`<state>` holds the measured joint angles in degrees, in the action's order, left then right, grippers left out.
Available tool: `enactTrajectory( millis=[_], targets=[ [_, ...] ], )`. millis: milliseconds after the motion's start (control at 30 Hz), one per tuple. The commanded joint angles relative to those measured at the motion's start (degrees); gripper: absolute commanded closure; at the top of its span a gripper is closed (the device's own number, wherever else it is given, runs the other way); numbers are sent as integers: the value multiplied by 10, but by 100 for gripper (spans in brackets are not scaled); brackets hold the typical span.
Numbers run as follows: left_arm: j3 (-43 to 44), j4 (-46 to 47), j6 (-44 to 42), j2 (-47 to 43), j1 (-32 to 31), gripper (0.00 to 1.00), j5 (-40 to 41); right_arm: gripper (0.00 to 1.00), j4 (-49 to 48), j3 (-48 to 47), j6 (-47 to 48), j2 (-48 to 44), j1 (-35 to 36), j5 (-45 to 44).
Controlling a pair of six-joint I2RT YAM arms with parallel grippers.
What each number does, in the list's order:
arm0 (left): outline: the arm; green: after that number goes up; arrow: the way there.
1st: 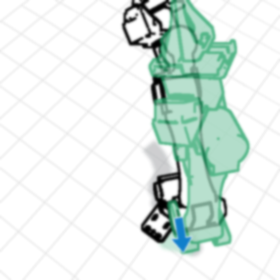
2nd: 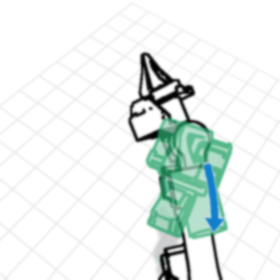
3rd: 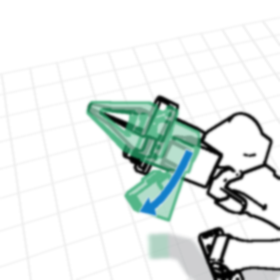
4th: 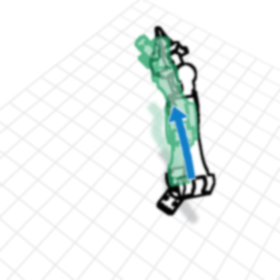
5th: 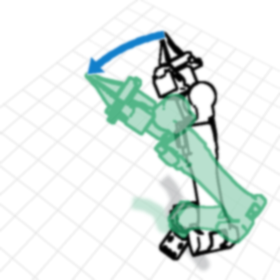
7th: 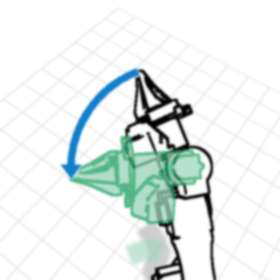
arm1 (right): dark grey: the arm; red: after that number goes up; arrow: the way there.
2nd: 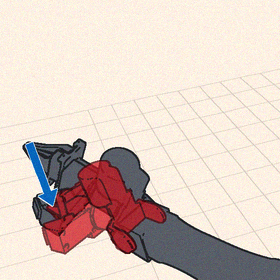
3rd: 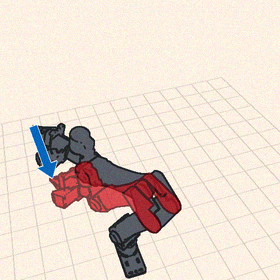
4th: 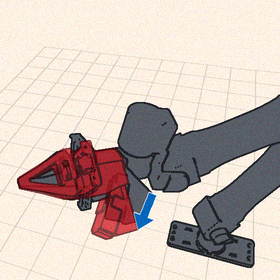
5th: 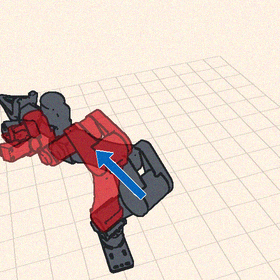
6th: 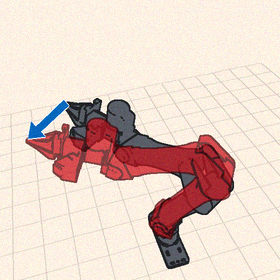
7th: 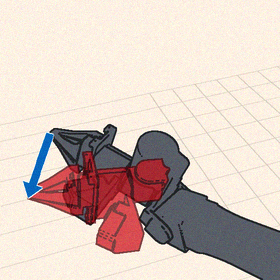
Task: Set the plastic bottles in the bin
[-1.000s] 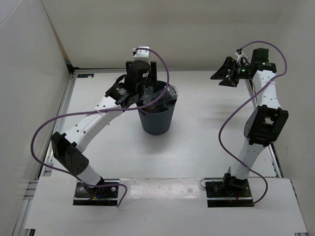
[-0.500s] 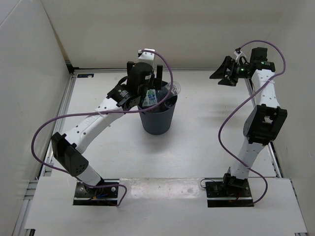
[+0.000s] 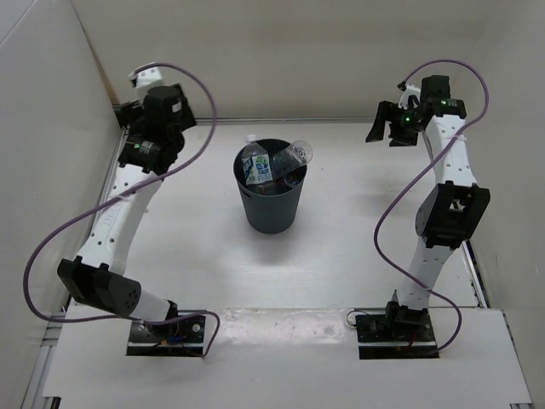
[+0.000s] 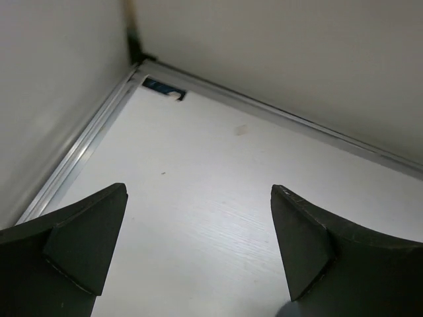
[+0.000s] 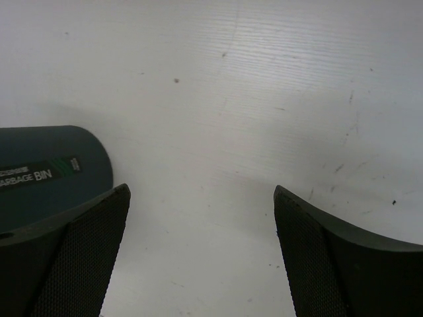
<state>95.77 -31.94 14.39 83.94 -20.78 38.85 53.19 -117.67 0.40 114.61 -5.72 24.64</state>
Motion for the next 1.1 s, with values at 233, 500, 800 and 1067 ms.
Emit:
enactTrajectory(
  millis=[233, 500, 800, 1067],
  targets=[
    [-275, 24, 113, -115, 115, 0, -69, 10, 5, -62, 35, 3, -23, -70],
    [-389, 101, 92, -160, 130, 0, -184, 10, -4, -67, 17, 1, -18, -66],
    [-469, 218, 50, -184, 129, 0, -117, 10, 1, -53, 5, 3, -25, -60],
    [-555, 423, -94, -194, 108, 0, -88, 10, -7, -63, 2, 6, -17, -51]
  ],
)
